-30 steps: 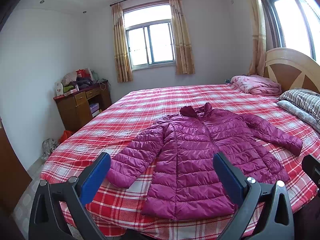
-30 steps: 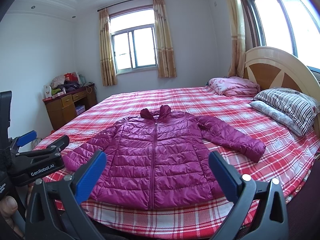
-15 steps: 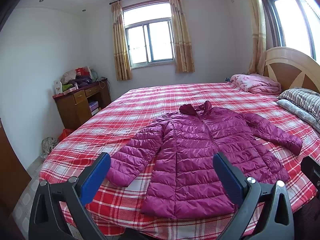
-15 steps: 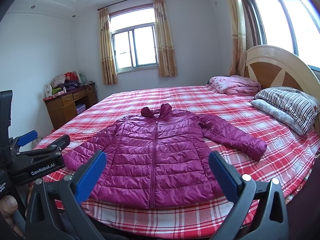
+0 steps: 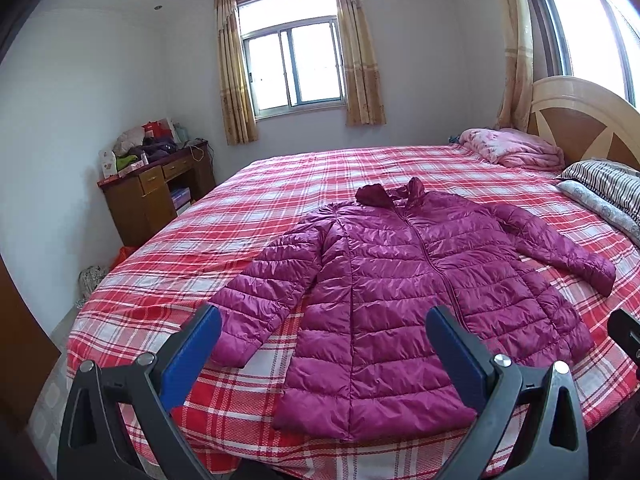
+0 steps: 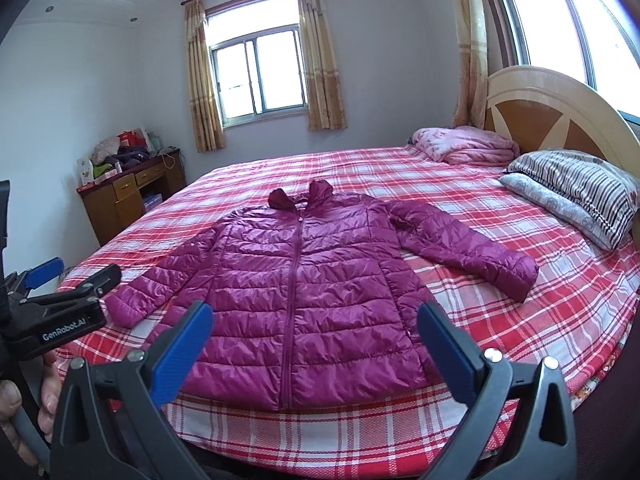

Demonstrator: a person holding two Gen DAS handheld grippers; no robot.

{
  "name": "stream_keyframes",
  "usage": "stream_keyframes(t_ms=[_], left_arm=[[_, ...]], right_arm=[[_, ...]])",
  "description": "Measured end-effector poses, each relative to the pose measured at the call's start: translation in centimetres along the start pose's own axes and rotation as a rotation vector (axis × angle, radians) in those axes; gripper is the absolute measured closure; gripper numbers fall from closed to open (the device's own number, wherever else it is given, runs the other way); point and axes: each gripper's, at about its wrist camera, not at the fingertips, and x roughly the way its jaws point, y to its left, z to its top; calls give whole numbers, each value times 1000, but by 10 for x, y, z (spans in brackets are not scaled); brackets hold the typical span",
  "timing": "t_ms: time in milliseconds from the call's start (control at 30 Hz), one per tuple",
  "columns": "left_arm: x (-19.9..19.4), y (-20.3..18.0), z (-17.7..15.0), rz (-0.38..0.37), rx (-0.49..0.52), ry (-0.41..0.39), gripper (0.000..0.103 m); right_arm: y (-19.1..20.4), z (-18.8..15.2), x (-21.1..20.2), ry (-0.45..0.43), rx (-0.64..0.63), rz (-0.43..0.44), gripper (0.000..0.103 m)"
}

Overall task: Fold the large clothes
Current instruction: 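Grasp the cuff of a jacket sleeve with the right tool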

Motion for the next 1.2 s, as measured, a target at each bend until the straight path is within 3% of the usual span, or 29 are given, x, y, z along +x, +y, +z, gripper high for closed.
stream_keyframes(t_ms=[267, 400, 733, 867, 933, 1200], left_arm=[[90, 1, -4, 18, 3, 97, 1], [138, 3, -2, 63, 7, 132, 1], [231, 4, 11, 110, -22, 186, 1], [257, 3, 13, 139, -22, 210, 1], [267, 6, 13, 147, -30, 225, 1], [282, 8, 8, 149, -36, 263, 1]], right_arm=[[-88, -3, 68, 113, 159, -153, 0], [-137, 4, 93, 144, 246, -225, 1], [-277, 15, 154, 227, 530, -386, 20], [-310, 17, 173, 261, 557, -410, 35], [-317, 16, 183, 286, 554, -402, 38], [-320, 17, 194, 302, 492, -327, 78]])
